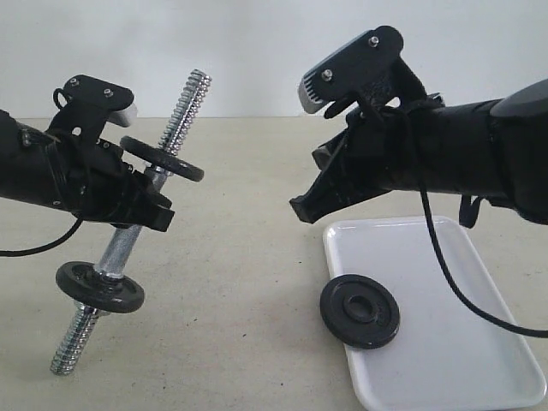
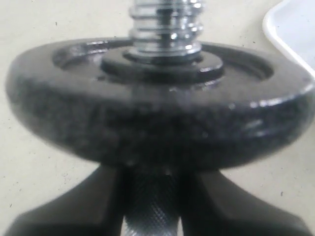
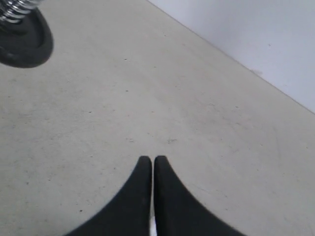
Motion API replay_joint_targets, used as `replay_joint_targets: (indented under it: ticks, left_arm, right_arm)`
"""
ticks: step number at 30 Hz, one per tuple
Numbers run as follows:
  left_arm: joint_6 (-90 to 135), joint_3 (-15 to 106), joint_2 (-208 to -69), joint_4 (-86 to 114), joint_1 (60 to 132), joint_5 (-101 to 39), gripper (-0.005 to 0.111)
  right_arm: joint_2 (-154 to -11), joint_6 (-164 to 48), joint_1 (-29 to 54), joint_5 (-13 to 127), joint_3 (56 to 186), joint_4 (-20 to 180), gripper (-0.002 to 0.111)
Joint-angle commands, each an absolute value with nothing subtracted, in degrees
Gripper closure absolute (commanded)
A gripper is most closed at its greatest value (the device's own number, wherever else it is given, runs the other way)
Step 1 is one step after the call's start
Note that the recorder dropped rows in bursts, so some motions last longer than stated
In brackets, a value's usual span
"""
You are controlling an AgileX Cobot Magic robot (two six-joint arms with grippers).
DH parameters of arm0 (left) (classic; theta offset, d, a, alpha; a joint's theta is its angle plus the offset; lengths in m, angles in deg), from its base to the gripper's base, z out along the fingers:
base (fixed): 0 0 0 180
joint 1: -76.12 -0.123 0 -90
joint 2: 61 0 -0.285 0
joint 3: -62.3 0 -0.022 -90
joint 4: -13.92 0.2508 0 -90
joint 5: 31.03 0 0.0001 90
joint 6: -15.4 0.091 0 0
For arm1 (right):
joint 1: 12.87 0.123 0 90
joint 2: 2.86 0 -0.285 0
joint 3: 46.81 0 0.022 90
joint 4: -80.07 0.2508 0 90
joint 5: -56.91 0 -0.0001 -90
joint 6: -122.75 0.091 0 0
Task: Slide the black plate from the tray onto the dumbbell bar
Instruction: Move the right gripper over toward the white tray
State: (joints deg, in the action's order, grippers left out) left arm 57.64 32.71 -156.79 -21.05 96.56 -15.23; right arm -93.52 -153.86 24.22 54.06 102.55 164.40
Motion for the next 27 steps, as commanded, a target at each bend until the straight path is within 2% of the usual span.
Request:
replay_joint_targets:
  ticks: [1,17,22,27]
  left_arm:
    - [57.26,34.32,-152.85,-22.85,96.73,-21.97,0.102]
    - [57.26,34.32,-151.17,-22.85,96.73,-20.55,0.102]
    - [57.26,34.32,-151.17,-22.85,96.73,-20.34,0.102]
    - [57.26,34.32,-151.17,-22.85,96.73,-20.34,0.102]
  right_arm:
    - [-92.92,-153.90,24.31,61.46,102.12,164.81,0.109]
    - [-92.92,-152.25,24.31,55.46,101.78,164.81,0.109]
    - [-92.92,-152.51,24.31,46.29,101.23,165.28,0.109]
    - [-92.92,-162.96,24.31,43.45,100.60,176.51,0.109]
